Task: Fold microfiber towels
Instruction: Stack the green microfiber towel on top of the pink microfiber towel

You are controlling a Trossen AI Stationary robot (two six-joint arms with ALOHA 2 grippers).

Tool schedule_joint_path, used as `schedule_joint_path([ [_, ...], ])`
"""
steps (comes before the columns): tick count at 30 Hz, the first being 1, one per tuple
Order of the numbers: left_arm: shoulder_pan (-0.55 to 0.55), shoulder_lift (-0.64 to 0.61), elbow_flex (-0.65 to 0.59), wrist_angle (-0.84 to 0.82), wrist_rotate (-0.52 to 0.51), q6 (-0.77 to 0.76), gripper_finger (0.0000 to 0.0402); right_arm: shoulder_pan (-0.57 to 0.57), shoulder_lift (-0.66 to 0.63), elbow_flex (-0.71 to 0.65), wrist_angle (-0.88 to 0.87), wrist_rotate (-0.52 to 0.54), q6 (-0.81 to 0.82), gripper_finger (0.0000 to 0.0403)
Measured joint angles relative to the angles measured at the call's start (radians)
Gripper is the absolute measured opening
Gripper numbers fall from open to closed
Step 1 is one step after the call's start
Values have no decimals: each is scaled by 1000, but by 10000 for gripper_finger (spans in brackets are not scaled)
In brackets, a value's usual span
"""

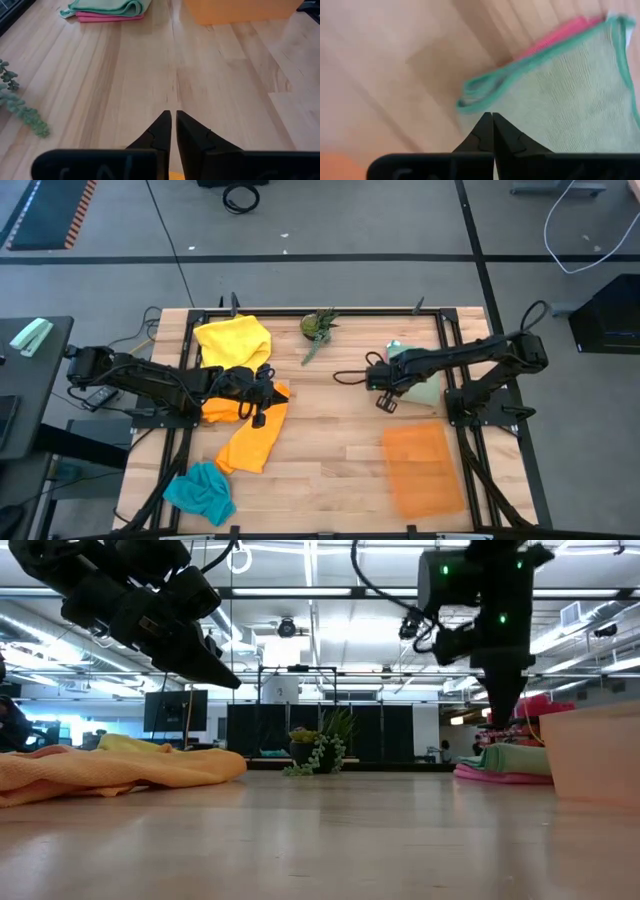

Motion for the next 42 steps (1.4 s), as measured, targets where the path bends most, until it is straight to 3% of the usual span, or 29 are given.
schedule_joint_path([
  [6, -2, 0, 0, -19, 0, -3, 27, -50, 0, -133, 190, -107, -16, 0],
  [12, -1, 0, 0, -22, 0, 1, 25, -60, 0, -206, 258, -109, -13, 0],
  [18, -1, 0, 0, -22, 0, 2, 34, -53, 1, -98, 75, -53, -34, 0],
  [24, 0, 0, 0, -22, 0, 10, 33, -99, -14, 22, -222, 1, 96, 0],
  [31, 0, 0, 0, -59, 0, -2, 26, -282, -123, -50, -198, -43, 162, 0],
  [37, 0, -2, 17, -169, -18, -47, 39, -378, -155, -195, 82, -50, 82, 0],
  [42, 0, -29, 178, -557, -163, -83, 64, -404, -163, -174, 152, -43, 13, 13],
])
